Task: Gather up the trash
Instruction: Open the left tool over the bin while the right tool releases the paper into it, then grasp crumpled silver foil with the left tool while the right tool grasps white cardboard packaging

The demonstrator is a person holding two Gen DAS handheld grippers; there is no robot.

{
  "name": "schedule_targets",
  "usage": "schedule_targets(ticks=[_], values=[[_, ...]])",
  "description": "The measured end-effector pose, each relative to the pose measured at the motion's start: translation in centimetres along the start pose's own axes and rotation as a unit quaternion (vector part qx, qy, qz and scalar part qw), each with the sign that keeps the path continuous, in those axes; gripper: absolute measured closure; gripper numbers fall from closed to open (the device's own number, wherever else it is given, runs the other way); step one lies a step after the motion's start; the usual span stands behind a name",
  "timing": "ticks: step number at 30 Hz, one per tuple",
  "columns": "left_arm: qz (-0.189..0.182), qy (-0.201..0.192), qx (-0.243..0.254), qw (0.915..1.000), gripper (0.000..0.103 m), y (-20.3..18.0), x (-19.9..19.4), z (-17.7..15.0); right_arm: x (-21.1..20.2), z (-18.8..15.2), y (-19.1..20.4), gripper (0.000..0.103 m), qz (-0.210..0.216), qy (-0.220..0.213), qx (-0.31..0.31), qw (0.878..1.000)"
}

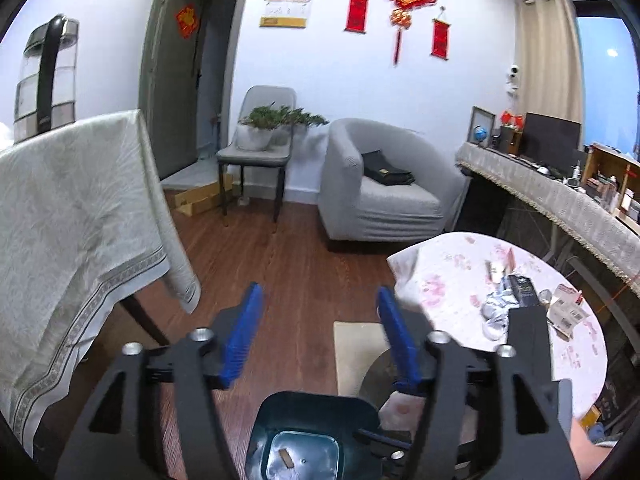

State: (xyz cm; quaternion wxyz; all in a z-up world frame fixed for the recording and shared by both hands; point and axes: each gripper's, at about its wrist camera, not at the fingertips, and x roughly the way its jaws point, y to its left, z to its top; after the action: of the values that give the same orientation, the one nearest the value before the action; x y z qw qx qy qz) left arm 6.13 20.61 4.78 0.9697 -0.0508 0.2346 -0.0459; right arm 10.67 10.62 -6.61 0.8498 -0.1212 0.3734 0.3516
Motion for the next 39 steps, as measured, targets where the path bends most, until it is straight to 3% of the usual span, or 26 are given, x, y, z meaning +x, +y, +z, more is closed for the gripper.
schedule_targets(ticks=[16, 39], values=[[-0.051, 0.012, 0.025, 0.9983, 0.023, -6.8, 3.5, -0.2, -8.1, -2.4, -8.1, 0.035, -0.065, -0.049, 0.042, 0.996], [-0.142, 0.078, 0.092, 0.9825, 0.015, -19.1, 11.4, -2.3, -17.7, -9.1, -19.8, 0.028, -0.159, -0.076, 0.083, 0.981]])
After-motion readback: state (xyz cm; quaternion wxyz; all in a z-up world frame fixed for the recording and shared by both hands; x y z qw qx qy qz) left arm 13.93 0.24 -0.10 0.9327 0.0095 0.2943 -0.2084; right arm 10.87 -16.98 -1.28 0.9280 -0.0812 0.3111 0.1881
